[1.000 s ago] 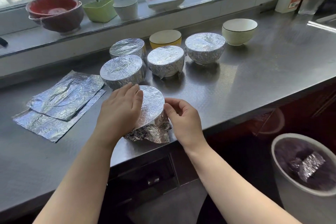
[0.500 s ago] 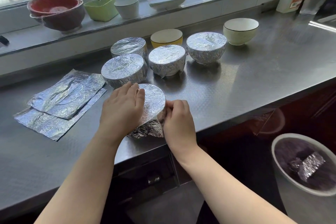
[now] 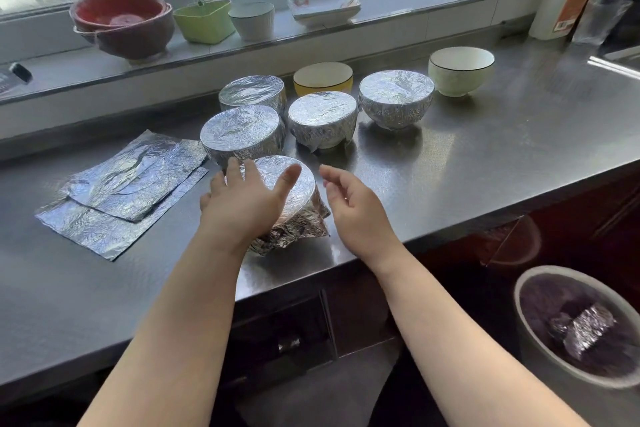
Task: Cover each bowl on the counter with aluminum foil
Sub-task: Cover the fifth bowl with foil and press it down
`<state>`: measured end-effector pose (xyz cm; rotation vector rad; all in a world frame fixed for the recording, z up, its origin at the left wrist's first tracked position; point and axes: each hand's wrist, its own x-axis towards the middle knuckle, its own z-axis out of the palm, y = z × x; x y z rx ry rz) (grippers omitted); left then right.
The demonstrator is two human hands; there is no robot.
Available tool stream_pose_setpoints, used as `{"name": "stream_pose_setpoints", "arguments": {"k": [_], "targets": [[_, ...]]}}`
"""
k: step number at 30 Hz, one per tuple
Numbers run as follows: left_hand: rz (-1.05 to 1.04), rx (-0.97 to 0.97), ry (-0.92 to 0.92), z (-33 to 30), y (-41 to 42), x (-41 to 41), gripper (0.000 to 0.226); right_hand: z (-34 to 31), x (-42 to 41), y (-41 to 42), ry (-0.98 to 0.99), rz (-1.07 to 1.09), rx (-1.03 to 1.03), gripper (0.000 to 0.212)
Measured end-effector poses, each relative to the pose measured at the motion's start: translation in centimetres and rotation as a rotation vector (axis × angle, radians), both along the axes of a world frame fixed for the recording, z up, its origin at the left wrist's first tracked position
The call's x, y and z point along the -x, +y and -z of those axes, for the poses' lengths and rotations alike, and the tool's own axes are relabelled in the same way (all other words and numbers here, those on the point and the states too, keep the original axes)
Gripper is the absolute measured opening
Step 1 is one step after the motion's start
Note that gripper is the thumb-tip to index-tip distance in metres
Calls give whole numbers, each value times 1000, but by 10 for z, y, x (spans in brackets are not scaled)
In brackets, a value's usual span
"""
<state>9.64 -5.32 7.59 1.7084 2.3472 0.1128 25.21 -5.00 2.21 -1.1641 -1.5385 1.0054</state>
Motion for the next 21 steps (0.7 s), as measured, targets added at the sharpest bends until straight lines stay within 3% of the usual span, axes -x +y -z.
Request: {"name": "stream_pose_setpoints", "arguments": {"k": [7,12,16,21], "targets": [[31,31,55,-9,-2,14,111,15,8,-1,176,-27,76,24],[127,-68,326,-9,-1,19,103,18,5,7,215,-57,117,21],[364,-140,214,4,5,22,101,13,6,8,293,-81,144,29],[414,-127,141,13,6,26,117,10,8,3,214,-127,95,33]]}}
